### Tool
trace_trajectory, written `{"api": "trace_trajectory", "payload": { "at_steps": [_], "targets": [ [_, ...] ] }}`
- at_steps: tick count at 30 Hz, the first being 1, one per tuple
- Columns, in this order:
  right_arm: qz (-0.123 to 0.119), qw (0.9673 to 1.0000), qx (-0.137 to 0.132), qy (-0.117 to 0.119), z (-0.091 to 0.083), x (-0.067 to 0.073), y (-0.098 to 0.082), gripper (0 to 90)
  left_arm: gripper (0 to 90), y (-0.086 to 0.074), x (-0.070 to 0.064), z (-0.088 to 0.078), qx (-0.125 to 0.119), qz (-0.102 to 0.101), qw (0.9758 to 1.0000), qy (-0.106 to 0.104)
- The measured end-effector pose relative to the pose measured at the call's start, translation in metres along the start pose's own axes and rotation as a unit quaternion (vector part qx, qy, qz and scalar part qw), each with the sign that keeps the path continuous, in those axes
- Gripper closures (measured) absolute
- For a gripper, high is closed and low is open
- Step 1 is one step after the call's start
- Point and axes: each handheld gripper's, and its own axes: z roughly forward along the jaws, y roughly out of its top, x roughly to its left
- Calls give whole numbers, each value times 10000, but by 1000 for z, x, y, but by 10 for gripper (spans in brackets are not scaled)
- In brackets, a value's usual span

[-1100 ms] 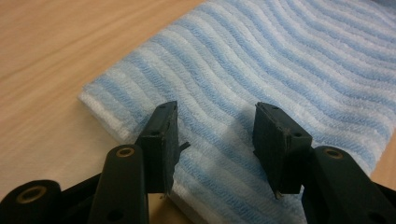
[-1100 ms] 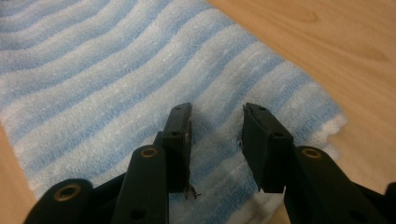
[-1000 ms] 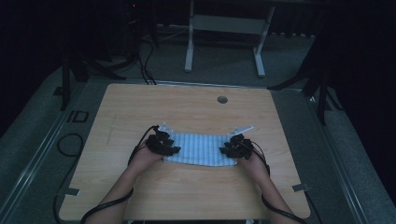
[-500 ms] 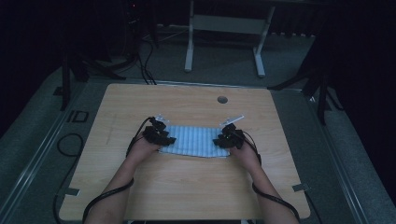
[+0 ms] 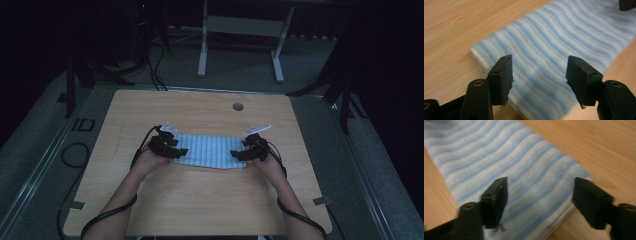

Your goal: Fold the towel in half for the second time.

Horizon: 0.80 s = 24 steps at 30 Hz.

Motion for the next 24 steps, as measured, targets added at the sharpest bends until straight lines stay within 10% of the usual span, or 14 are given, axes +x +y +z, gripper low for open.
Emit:
{"api": "trace_trajectory", "payload": {
  "at_steps": [9,24],
  "targets": [
    [-64,9990,-439,45,-26,-1,-20,132,172,-22,-4,-20,-543,-192,9981,-220],
    [104,9973,-672,-274,-69,-12,-69,128,83,-70,-4,-39,-627,-116,9979,70]
  ]
}}
